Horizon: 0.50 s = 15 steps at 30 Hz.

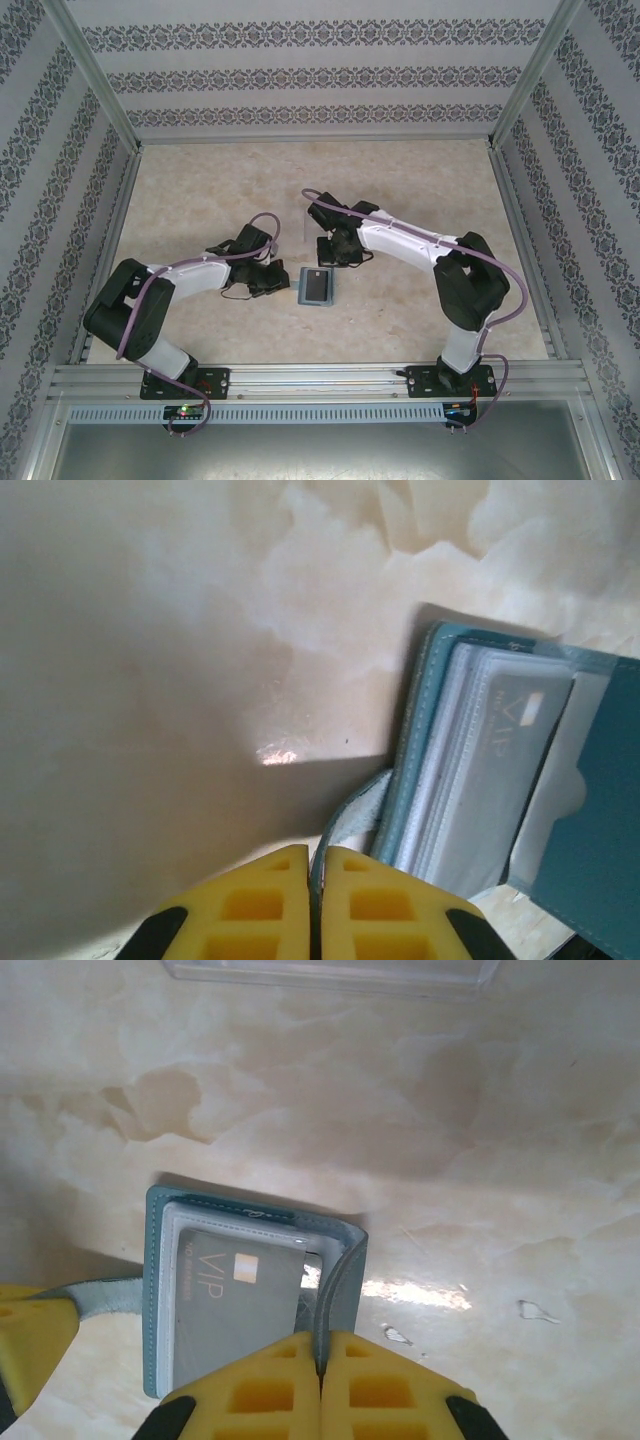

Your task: Take the credit cards out of the card holder

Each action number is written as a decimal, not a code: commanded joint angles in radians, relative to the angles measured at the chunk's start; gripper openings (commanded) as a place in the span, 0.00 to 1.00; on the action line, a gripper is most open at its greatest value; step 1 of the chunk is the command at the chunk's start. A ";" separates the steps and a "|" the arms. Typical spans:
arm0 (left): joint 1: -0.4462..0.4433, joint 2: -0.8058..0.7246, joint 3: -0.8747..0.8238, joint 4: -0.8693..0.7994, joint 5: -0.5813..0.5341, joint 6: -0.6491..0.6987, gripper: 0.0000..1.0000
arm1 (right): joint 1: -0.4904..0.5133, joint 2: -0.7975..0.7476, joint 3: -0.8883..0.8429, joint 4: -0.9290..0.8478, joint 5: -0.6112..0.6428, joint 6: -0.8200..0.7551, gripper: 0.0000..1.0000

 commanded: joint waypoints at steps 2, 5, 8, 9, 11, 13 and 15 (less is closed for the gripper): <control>0.021 -0.041 0.071 -0.142 -0.037 0.066 0.16 | -0.015 -0.060 -0.057 0.124 -0.076 0.043 0.04; 0.020 -0.060 0.125 -0.201 -0.042 0.072 0.22 | -0.018 -0.082 -0.089 0.171 -0.091 0.051 0.04; 0.020 -0.083 0.178 -0.250 -0.059 0.071 0.28 | -0.028 -0.090 -0.108 0.191 -0.111 0.053 0.05; 0.021 -0.084 0.196 -0.254 -0.045 0.066 0.30 | -0.029 -0.090 -0.111 0.192 -0.115 0.052 0.05; 0.010 -0.068 0.245 -0.260 0.000 0.057 0.32 | -0.037 -0.092 -0.122 0.199 -0.123 0.060 0.05; -0.015 -0.049 0.287 -0.270 0.010 0.053 0.33 | -0.042 -0.096 -0.134 0.209 -0.126 0.065 0.05; -0.049 -0.022 0.320 -0.278 0.006 0.051 0.33 | -0.046 -0.101 -0.145 0.217 -0.129 0.068 0.05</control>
